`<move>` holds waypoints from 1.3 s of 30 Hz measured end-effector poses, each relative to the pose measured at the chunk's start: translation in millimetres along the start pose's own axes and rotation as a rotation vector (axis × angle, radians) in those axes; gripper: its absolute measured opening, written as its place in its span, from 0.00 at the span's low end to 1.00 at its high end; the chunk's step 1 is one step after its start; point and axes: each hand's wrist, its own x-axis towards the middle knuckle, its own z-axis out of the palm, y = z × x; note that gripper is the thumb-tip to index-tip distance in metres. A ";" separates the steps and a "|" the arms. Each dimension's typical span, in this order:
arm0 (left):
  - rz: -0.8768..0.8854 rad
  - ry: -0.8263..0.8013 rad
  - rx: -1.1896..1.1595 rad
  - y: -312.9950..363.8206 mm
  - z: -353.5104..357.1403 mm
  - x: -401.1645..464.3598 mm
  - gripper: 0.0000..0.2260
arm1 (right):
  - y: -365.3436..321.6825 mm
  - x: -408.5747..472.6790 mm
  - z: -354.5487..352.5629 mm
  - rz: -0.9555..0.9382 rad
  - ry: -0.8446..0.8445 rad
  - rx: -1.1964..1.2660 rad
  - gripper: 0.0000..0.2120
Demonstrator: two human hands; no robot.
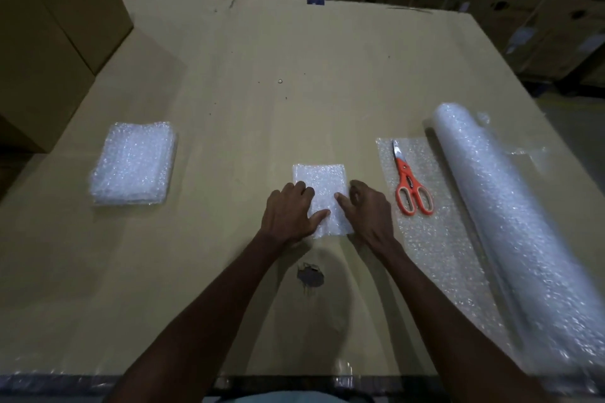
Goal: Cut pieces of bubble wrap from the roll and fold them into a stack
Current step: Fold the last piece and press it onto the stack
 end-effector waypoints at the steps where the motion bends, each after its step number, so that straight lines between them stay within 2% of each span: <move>1: -0.039 0.006 -0.020 2.6 1.1 -2.6 0.21 | -5.4 -1.8 0.4 0.034 0.011 0.078 0.11; 3: -0.133 0.000 -0.070 5.2 1.1 -7.1 0.21 | -14.7 -2.1 1.2 0.107 0.004 0.213 0.22; 4: -0.180 -0.005 -0.094 6.0 -0.3 -8.9 0.21 | -19.0 -1.7 0.9 0.126 -0.008 0.252 0.24; 8: -0.398 -0.004 -0.153 9.6 -17.8 -14.0 0.24 | -33.3 4.7 -6.1 0.078 -0.068 0.488 0.14; 11: -0.640 0.025 -0.281 6.8 -43.7 -14.4 0.31 | -50.6 11.4 -18.6 0.038 -0.136 0.661 0.10; 15: -0.910 0.097 -0.719 -2.8 -72.8 -6.1 0.41 | -74.6 20.5 -37.6 -0.027 -0.265 0.847 0.08; 19: -0.983 0.092 -1.299 -17.5 -103.1 -5.0 0.51 | -97.7 28.5 -49.8 -0.006 -0.394 1.100 0.11; 20: -0.980 0.069 -1.372 -21.3 -110.5 -7.6 0.48 | -102.7 31.5 -50.7 0.014 -0.419 1.152 0.12; 23: -0.911 0.095 -1.453 -37.3 -124.3 -14.5 0.18 | -115.0 38.5 -44.5 0.048 -0.444 1.164 0.12; 24: -0.906 0.134 -1.456 -44.4 -127.6 -17.5 0.14 | -119.1 39.7 -40.5 0.047 -0.439 1.133 0.11; 27: -0.956 0.235 -1.413 -73.1 -135.0 -25.8 0.19 | -137.4 39.3 -23.5 0.033 -0.428 0.992 0.09; 29: -1.002 0.264 -1.355 -98.5 -138.4 -30.6 0.17 | -153.2 39.7 -4.9 0.056 -0.427 0.941 0.08; 35: -1.081 0.201 -1.212 -208.2 -151.1 -42.5 0.06 | -214.3 43.9 68.6 0.168 -0.490 0.847 0.07; 39: -1.089 0.161 -1.131 -281.1 -162.4 -41.0 0.07 | -264.8 48.9 115.8 0.239 -0.480 0.853 0.08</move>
